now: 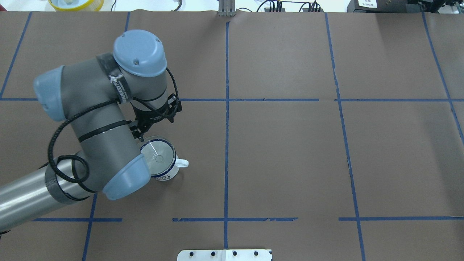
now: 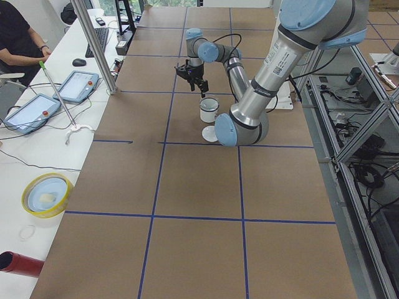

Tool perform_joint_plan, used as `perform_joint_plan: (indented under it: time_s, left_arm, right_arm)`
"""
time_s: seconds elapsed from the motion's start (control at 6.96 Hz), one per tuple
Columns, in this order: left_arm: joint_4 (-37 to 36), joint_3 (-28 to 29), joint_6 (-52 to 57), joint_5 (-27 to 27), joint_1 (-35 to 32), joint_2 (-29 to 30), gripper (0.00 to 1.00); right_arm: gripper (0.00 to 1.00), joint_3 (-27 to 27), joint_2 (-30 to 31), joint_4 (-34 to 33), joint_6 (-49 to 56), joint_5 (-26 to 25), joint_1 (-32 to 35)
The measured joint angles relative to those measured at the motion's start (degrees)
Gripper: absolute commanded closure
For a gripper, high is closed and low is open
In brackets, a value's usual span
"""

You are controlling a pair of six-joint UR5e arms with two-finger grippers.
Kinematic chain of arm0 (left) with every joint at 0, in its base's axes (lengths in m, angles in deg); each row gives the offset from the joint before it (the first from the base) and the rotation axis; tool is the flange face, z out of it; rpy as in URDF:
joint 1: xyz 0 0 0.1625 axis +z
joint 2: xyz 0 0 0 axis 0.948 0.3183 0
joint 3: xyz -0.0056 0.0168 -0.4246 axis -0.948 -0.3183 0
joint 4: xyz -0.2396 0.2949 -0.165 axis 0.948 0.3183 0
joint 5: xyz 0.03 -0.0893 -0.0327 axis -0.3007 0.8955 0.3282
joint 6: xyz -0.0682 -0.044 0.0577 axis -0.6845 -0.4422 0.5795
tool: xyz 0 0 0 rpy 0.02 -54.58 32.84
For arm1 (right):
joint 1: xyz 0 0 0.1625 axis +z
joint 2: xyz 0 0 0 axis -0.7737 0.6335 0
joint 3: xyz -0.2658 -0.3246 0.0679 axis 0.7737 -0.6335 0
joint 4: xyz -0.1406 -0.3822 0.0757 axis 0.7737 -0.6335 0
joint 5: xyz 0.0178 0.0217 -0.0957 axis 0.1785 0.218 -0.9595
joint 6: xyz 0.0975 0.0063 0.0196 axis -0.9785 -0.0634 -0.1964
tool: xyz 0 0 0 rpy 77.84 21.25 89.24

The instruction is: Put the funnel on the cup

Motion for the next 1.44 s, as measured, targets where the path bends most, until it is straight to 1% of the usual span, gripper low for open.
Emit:
perform_joint_plan:
  time_s: [0.14, 0.29, 0.43, 0.72, 0.86, 1.01, 1.15, 1.29, 1.44]
  left_arm:
    - [0.20, -1.91, 10.02, 0.15, -3.62, -2.19, 0.00]
    - [1.55, -2.64, 19.84, 0.46, -8.15, -4.91, 0.00]
    - [4.51, -2.75, 29.60, 1.92, -13.91, -9.03, 0.00]
    - [10.75, -2.30, 52.26, 8.19, -25.61, -20.23, 0.00]
    - [12.02, -1.65, 63.83, 11.18, -31.73, -25.16, 0.00]
    - [13.15, 0.56, 75.20, 14.17, -38.22, -28.79, 0.00]
    - [15.54, 4.95, 85.91, 16.89, -44.66, -31.36, 0.00]
    - [18.43, 10.09, 94.49, 19.84, -50.50, -33.52, 0.00]
    - [20.34, 13.70, 98.81, 22.48, -54.45, -35.85, 0.00]
  right_arm:
    - [0.00, -0.02, 0.00, 0.00, 0.00, 0.00, 0.00]
    - [0.00, -0.01, 0.00, 0.00, 0.00, 0.00, 0.00]
    - [0.00, 0.00, 0.00, 0.00, 0.00, 0.00, 0.00]
    - [0.00, -0.04, 0.00, 0.00, 0.00, 0.00, 0.00]
    - [0.00, -0.05, 0.00, 0.00, 0.00, 0.00, 0.00]
    - [0.00, -0.02, 0.00, 0.00, 0.00, 0.00, 0.00]
    - [0.00, -0.01, 0.00, 0.00, 0.00, 0.00, 0.00]
    - [0.00, -0.04, 0.00, 0.00, 0.00, 0.00, 0.00]
    - [0.00, -0.05, 0.00, 0.00, 0.00, 0.00, 0.00]
